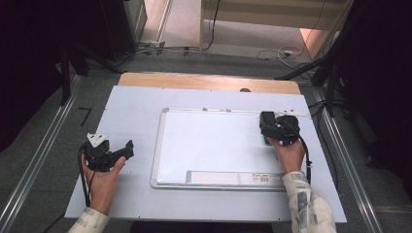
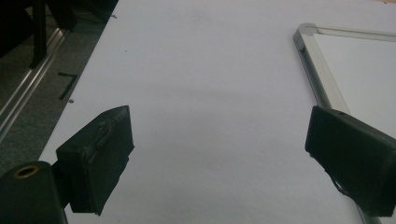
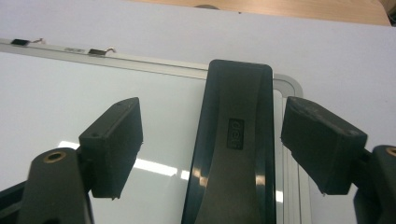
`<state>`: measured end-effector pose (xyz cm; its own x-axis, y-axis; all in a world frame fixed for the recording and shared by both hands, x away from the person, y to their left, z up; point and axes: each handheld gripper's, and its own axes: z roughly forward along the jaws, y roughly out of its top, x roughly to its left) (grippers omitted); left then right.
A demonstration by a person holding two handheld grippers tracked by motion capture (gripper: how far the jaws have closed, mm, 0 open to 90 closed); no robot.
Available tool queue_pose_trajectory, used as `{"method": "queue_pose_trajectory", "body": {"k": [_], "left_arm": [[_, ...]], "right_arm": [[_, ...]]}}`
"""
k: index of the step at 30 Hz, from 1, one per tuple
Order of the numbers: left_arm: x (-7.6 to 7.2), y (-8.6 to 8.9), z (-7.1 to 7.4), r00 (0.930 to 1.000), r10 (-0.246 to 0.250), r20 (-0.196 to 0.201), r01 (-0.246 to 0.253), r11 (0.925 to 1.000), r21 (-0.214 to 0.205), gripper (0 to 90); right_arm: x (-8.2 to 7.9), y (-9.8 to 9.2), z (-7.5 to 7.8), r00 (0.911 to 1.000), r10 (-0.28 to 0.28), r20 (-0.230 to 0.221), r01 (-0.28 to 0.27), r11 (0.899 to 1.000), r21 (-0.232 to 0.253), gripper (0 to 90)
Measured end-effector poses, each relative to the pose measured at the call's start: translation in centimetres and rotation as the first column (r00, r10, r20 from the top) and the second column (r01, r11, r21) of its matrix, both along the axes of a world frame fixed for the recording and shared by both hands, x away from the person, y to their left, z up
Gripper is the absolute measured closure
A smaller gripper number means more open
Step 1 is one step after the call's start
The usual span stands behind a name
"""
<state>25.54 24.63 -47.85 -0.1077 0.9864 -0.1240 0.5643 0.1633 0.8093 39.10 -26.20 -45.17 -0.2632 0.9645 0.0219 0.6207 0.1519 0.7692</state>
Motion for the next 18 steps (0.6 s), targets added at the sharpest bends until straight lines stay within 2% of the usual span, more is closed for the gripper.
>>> {"method": "queue_pose_trajectory", "body": {"k": [10, 18], "left_arm": [[0.0, -0.1, 0.0, 1.0, -0.001, 0.001, 0.001, 1.0, 0.002, 8.0], [0.0, -0.1, 0.0, 1.0, 0.001, 0.002, -0.001, 1.0, 0.002, 8.0]], "right_arm": [[-2.3, -1.3, 1.0, 0.9988, 0.041, 0.028, -0.041, 0.999, 0.022, 17.8], [-3.7, -2.4, 1.5, 0.9987, 0.022, 0.046, -0.023, 1.0, 0.021, 17.8]]}}
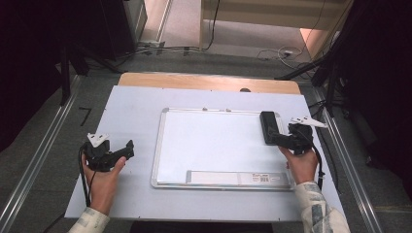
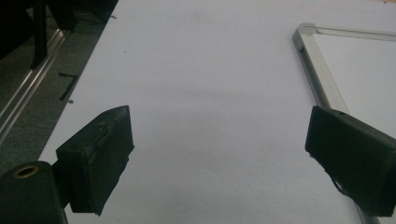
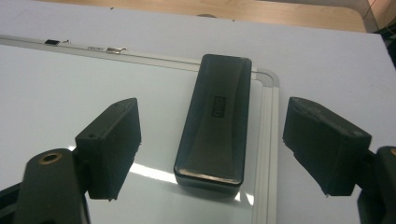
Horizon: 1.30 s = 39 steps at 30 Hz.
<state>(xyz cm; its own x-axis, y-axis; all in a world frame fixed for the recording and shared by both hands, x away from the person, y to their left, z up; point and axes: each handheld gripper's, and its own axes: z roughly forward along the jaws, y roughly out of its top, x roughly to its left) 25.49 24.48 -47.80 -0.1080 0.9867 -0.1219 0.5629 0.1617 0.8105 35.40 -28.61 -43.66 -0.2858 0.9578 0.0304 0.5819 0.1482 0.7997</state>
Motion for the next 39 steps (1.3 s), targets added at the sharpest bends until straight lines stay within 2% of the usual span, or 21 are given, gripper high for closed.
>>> {"method": "queue_pose_trajectory", "body": {"k": [20, 27, 39], "left_arm": [[-0.1, 0.3, 0.1, 1.0, 0.008, 0.003, -0.008, 0.9999, -0.007, 8.0], [-0.1, 0.3, 0.1, 1.0, 0.008, 0.002, -0.007, 0.9999, -0.007, 8.0], [-0.1, 0.3, 0.1, 1.0, 0.008, 0.0, -0.008, 0.9999, -0.008, 8.0]], "right_arm": [[-3.0, -2.4, 0.1, 0.9997, -0.004, 0.024, 0.004, 1.0, -0.01, 18.4], [-3.9, -3.5, 0.2, 0.9993, -0.008, 0.037, 0.008, 1.0, 0.004, 18.5], [-5.0, -4.8, 0.2, 0.9993, -0.02, 0.032, 0.02, 1.0, 0.009, 18.5]]}}
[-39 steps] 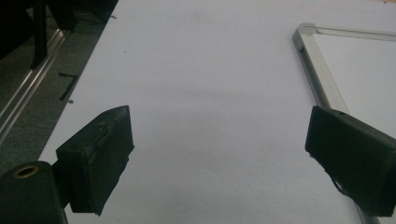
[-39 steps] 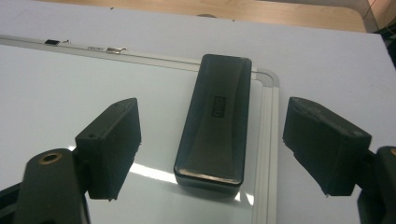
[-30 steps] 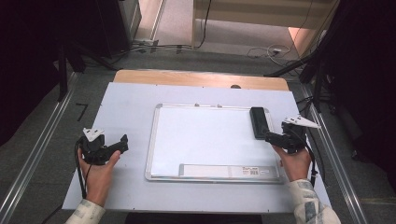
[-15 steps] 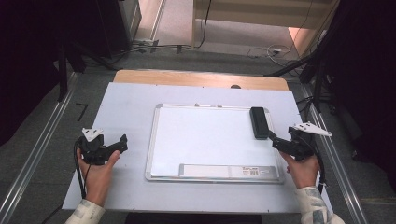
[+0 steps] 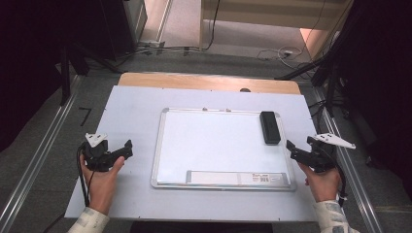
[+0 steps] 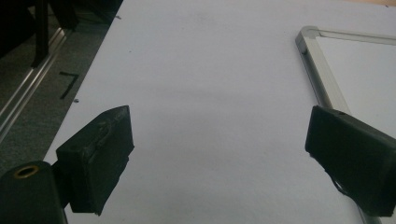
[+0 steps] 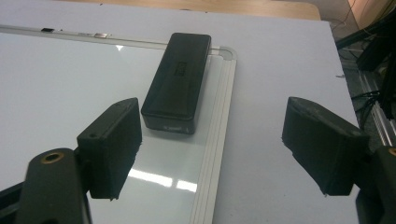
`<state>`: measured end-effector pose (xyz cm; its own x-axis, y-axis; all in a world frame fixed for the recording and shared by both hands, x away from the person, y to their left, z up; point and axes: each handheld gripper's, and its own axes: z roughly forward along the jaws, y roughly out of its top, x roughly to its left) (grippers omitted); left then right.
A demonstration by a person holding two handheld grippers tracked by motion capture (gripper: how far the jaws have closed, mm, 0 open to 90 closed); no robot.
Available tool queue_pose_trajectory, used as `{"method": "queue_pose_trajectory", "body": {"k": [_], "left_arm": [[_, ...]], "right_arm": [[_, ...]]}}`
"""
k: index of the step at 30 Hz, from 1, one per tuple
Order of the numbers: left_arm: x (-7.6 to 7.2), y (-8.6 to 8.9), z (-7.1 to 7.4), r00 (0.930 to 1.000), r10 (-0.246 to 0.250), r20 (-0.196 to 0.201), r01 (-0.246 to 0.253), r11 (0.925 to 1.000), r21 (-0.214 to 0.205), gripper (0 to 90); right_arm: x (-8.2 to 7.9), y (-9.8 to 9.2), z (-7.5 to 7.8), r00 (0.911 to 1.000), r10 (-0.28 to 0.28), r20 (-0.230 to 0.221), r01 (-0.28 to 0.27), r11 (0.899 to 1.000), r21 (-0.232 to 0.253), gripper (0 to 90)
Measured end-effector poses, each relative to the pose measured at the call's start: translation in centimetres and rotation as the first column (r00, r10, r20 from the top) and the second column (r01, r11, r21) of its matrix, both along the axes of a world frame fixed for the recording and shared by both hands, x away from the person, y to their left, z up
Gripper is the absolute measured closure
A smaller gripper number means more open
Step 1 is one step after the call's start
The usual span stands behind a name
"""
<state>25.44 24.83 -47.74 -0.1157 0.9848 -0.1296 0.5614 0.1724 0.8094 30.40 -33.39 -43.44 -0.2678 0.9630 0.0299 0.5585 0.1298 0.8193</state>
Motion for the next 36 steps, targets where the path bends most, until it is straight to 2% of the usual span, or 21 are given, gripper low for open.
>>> {"method": "queue_pose_trajectory", "body": {"k": [29, 36], "left_arm": [[0.0, 0.0, 0.0, 1.0, -0.002, -0.003, 0.002, 1.0, 0.002, 8.0], [0.0, 0.0, 0.0, 1.0, -0.003, -0.005, 0.003, 1.0, -0.005, 8.0]], "right_arm": [[-1.7, -3.0, -0.4, 0.9976, -0.069, 0.001, 0.069, 0.997, -0.018, 19.2], [-2.0, -3.5, -0.4, 0.9969, -0.079, 0.003, 0.079, 0.997, -0.004, 19.0]]}}
